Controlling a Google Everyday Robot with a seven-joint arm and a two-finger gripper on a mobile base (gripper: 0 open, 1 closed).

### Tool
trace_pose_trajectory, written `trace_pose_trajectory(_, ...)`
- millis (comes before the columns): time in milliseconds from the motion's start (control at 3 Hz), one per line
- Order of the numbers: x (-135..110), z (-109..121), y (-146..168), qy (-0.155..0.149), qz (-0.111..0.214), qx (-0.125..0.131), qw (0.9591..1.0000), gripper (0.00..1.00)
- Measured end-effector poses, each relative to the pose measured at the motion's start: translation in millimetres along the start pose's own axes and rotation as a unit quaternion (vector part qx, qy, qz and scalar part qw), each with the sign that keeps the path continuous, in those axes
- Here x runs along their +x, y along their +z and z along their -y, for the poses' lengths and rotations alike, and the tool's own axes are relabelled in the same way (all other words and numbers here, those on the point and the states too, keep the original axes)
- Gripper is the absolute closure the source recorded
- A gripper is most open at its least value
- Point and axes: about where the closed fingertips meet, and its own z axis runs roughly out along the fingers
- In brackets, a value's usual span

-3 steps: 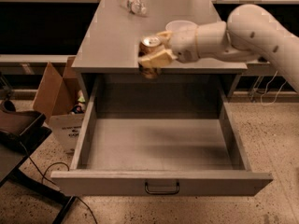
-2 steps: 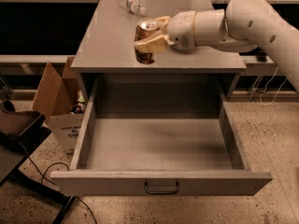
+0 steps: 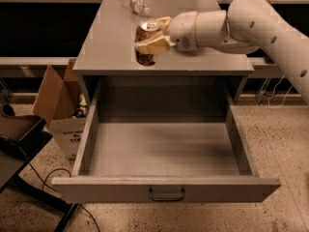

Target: Pick orange can from top drawer and place on counter

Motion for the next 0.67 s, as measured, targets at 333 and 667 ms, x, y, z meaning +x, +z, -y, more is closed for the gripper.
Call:
trace_pose_trajectory(333,5.4,20.0,25.8,0.012,0.01,-0.013,0.9998,1.0)
trace_pose_trajectory(667,-8.8,53.4,59.8,0.012,0.03,-0.022,0.9992,1.0)
